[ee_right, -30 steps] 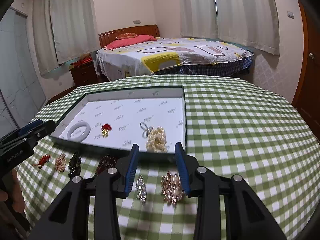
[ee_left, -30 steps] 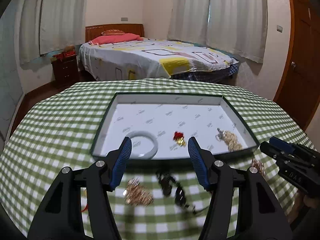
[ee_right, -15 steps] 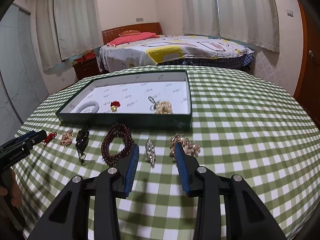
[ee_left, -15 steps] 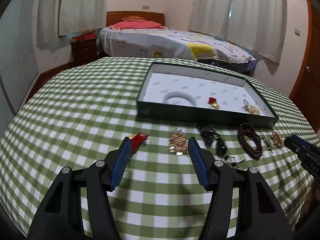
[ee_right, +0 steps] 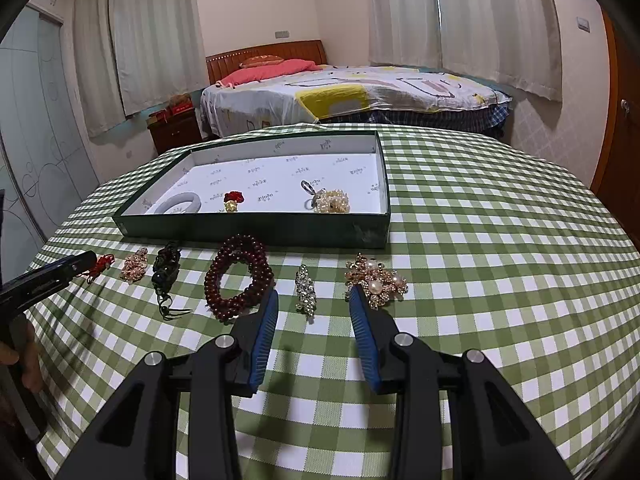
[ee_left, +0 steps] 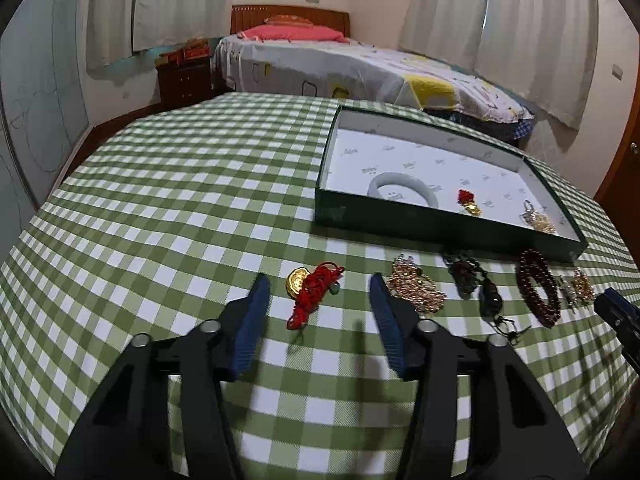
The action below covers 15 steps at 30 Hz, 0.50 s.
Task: Organize jewelry
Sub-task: 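Open both tools and withdraw them from the box back over the table, then grasp the red knotted cord with gold coin using the left tool while the right tool approaches the silver brooch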
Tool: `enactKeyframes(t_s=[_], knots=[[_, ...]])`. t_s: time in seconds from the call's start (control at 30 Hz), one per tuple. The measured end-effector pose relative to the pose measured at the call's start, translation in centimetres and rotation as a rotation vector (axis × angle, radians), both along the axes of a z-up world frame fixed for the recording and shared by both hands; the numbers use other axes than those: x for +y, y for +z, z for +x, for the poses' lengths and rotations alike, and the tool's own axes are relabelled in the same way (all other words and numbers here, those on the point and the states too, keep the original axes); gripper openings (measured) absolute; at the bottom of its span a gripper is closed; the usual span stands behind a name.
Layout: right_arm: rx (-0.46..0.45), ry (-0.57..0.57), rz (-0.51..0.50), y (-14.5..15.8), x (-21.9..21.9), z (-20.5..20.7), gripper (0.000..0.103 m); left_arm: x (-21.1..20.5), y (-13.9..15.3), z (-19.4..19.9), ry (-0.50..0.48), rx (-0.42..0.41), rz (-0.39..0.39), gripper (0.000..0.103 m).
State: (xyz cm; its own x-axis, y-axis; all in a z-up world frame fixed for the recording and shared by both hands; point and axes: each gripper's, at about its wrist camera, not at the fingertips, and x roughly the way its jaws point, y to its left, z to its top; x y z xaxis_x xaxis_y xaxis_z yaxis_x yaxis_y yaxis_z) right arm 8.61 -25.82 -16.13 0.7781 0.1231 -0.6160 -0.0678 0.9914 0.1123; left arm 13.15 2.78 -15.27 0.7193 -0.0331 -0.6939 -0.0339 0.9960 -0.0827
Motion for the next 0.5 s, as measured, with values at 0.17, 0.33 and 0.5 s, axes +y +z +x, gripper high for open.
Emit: enactKeyframes(t_s=[0.17,0.33,0.5], knots=[[0.007,0.004,0.002,-0.1,0.1,0.3,0.038,0.3,-1.0,1.2,0.0,0.044,-0.003,0.043],[0.013,0.004,0.004,-0.3,0.0,0.5,0.038,0.4,-1.6,1.7,-0.002,0.061,-0.007,0.04],[0.02,-0.001,0.008,-0.5,0.0,0.7,0.038,0.6,-1.7,1.5,-0.003,0.056,-0.008,0.02]])
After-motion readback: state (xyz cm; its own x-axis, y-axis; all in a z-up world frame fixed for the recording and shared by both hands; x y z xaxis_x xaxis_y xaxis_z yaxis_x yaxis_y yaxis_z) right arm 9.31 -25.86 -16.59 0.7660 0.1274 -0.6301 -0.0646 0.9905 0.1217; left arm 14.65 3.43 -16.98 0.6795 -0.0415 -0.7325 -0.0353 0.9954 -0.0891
